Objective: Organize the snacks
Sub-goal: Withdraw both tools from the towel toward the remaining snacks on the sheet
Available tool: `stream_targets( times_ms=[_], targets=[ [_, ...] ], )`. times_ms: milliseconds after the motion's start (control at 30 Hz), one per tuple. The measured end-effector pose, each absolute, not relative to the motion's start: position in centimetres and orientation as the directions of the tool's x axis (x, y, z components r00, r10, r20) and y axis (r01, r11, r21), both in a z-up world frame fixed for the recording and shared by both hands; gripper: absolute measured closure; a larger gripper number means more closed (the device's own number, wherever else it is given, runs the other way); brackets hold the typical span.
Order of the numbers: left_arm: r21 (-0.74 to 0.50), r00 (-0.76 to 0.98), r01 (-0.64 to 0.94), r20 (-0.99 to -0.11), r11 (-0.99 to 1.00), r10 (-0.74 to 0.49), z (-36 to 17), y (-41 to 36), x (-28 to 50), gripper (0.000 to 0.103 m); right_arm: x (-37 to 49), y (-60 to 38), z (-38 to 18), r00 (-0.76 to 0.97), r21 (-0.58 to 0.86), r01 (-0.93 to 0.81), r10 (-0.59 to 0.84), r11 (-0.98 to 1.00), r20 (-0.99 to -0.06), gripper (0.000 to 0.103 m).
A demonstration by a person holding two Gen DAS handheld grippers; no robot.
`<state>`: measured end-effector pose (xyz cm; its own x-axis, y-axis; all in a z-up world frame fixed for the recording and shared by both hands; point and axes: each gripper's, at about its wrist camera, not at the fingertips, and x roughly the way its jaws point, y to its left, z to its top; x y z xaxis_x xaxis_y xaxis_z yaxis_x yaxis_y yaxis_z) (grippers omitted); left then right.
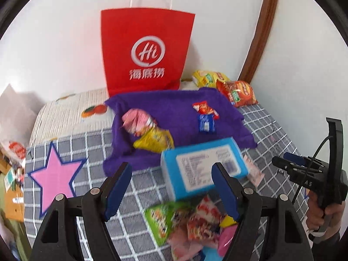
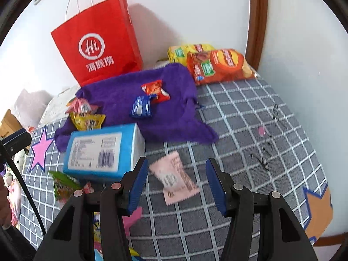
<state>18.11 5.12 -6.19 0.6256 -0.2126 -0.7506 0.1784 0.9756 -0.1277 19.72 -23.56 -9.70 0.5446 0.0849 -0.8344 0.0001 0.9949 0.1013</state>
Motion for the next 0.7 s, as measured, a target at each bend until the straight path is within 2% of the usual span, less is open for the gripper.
stream_targets(
  times_ms=[200, 700],
  targets=[
    [-0.19, 0.588, 0.173, -0.768, 0.966, -0.256, -8.5, 6.0, 16.1, 0.029, 18.3, -22.9, -11.8, 0.513, 0.104, -0.01, 0.094, 0.995, -0.853, 0.048],
    [-0.2, 0.565, 0.147, -0.787, 0.969, -0.248, -11.1, 6.9, 13.9, 0.029, 17.3, -21.7, -15.1, 0.472, 0.094, -0.028, 0.095, 0.995, -0.876, 0.048]
  ],
)
